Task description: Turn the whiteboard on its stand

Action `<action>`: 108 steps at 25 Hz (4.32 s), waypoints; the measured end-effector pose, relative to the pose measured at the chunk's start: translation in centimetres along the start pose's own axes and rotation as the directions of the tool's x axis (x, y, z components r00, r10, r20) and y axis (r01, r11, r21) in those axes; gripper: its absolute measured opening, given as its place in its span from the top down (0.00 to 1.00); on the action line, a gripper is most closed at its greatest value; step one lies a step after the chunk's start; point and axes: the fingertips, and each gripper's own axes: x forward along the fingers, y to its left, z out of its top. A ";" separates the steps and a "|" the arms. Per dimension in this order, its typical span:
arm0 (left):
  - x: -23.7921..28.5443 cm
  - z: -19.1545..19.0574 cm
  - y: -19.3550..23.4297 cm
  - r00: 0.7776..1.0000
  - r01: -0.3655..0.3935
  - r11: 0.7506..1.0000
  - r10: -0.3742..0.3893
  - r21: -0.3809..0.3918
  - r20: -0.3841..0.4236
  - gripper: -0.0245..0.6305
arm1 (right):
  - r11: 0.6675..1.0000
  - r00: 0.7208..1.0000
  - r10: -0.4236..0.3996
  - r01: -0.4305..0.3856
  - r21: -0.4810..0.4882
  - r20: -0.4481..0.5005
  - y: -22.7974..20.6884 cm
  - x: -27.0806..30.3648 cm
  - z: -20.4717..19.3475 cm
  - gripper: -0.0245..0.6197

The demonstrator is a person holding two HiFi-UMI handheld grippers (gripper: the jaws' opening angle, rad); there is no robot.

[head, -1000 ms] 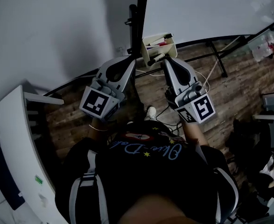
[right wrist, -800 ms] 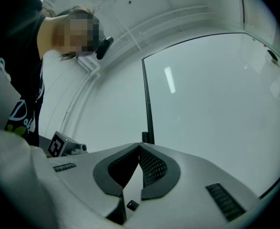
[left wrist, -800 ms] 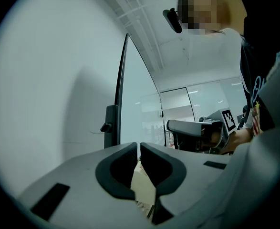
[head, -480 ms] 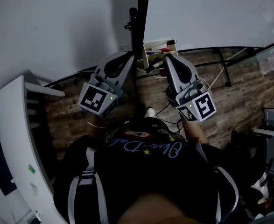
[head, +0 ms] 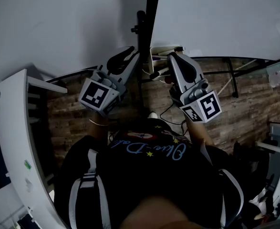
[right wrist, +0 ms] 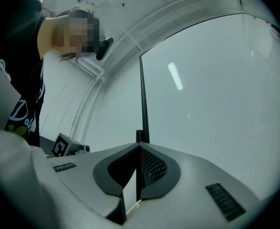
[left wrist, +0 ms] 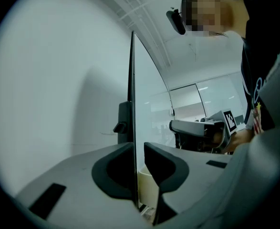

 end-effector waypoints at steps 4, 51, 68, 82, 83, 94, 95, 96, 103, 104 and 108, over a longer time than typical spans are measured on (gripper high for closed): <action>0.4 -0.2 0.8 1.000 0.013 1.000 -0.013 -0.014 0.002 0.81 | 1.000 1.000 0.016 -0.016 0.003 0.005 -0.5 0.4 0.0 0.94; 5.7 -2.0 1.7 0.933 0.346 0.938 -0.346 -0.015 -0.096 0.66 | 0.980 0.976 -0.192 0.186 -0.065 -0.104 -1.4 4.4 -2.8 0.94; 5.6 -2.1 1.5 0.929 0.349 0.936 -0.352 -0.048 -0.114 0.66 | 0.966 0.961 -0.249 0.238 -0.100 -0.119 -3.1 5.7 -3.7 0.94; 5.3 -1.8 1.5 0.929 0.347 0.937 -0.351 -0.048 -0.121 0.66 | 0.966 0.962 -0.247 0.234 -0.113 -0.114 -2.9 5.7 -3.4 0.94; 5.3 -1.9 1.5 0.928 0.347 0.937 -0.351 -0.049 -0.124 0.66 | 0.965 0.962 -0.248 0.235 -0.114 -0.115 -2.9 5.7 -3.4 0.94; 4.9 -1.8 1.4 0.924 0.351 0.935 -0.355 -0.055 -0.145 0.67 | 0.962 0.959 -0.257 0.242 -0.122 -0.119 -2.8 5.7 -3.3 0.94; 4.8 -1.8 1.4 0.923 0.350 0.935 -0.354 -0.054 -0.149 0.67 | 0.962 0.959 -0.258 0.243 -0.122 -0.120 -2.7 5.7 -3.2 0.94; 4.7 -1.8 1.4 0.922 0.351 0.935 -0.355 -0.052 -0.153 0.67 | 0.962 0.959 -0.258 0.243 -0.122 -0.120 -2.7 5.7 -3.1 0.94; 4.7 -1.8 1.4 0.924 0.346 0.937 -0.349 -0.043 -0.159 0.67 | 0.962 0.958 -0.259 0.243 -0.127 -0.123 -2.6 5.8 -3.1 0.94; 4.7 -1.8 1.5 0.923 0.348 0.937 -0.350 -0.044 -0.160 0.67 | 0.962 0.958 -0.258 0.243 -0.127 -0.124 -2.6 5.9 -3.1 0.94; 4.6 -1.8 1.4 0.921 0.350 0.936 -0.352 -0.041 -0.168 0.67 | 0.963 0.960 -0.250 0.233 -0.134 -0.130 -2.3 5.9 -3.1 0.94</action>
